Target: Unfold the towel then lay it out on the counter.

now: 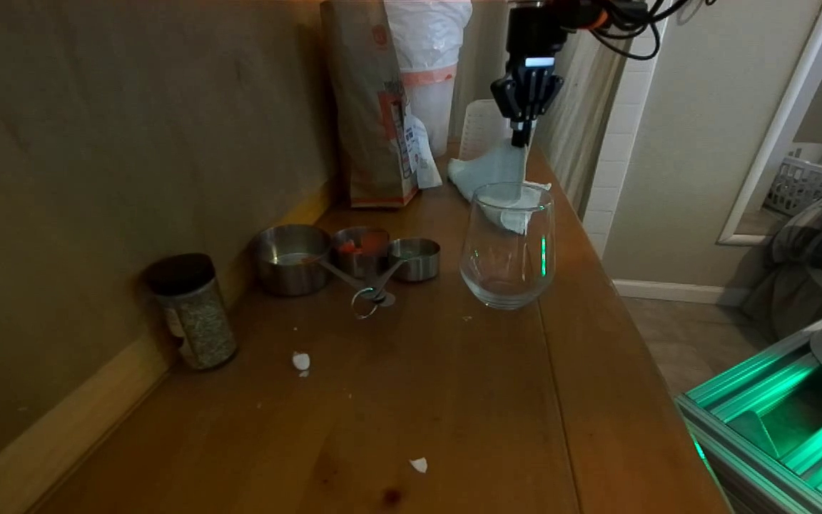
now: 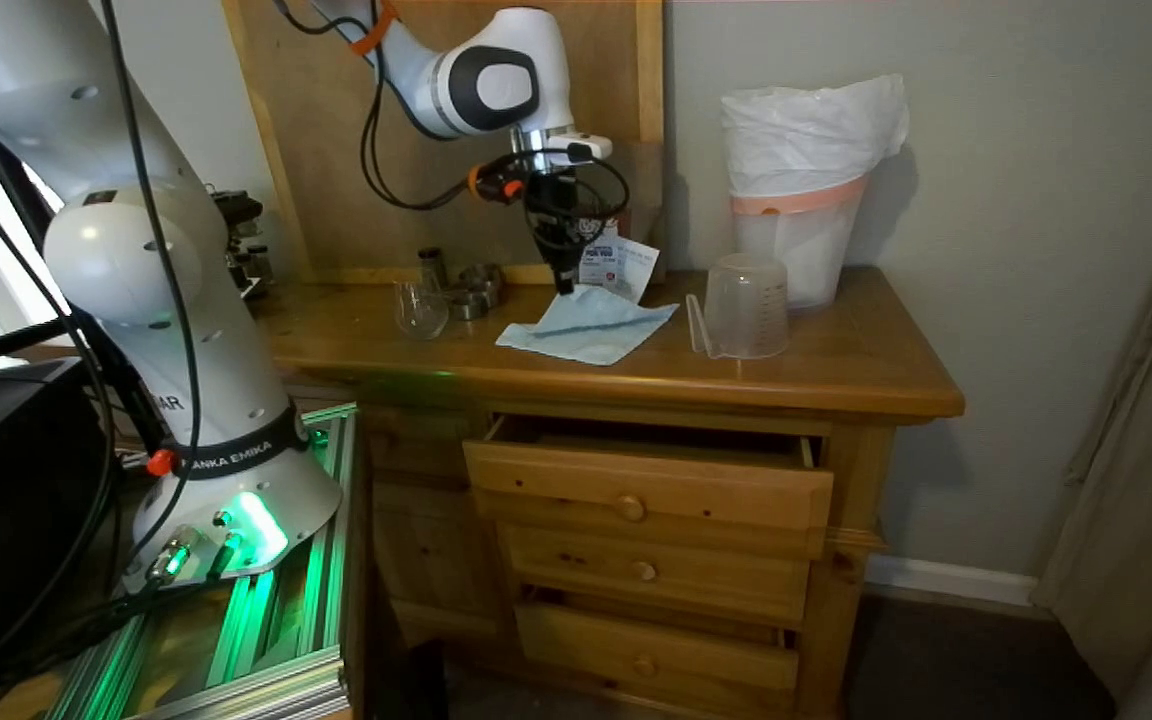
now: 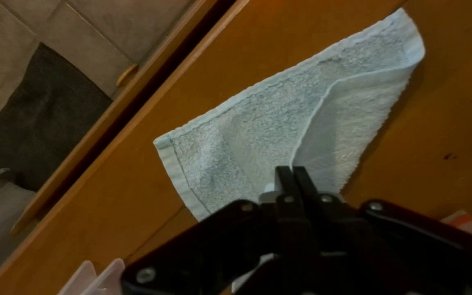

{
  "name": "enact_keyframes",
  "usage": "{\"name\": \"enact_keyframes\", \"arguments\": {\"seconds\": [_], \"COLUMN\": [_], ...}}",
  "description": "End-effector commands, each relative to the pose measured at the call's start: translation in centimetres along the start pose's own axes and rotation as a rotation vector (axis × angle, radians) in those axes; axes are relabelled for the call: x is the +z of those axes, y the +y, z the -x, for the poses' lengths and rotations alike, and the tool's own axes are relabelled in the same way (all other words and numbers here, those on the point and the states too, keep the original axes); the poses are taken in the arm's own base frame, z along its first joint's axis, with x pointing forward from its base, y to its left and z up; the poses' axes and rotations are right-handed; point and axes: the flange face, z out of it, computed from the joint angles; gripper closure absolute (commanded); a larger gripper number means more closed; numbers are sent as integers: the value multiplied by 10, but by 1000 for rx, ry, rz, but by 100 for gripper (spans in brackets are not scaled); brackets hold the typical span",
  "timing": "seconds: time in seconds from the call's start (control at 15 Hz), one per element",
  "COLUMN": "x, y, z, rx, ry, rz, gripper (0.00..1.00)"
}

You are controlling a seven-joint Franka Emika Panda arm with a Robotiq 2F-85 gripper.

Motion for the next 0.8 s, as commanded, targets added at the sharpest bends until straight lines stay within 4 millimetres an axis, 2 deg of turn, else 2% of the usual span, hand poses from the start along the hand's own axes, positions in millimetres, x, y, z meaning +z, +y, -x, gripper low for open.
{"name": "enact_keyframes", "arguments": {"seconds": [0.0,0.4,0.73], "x": [-10,-8,2], "y": [-31,-86,-115], "z": [13,19,20], "rx": [-54,-119,-163], "ry": [12,21,49], "rz": [-31,-102,-116], "gripper": [96,97,97]}}
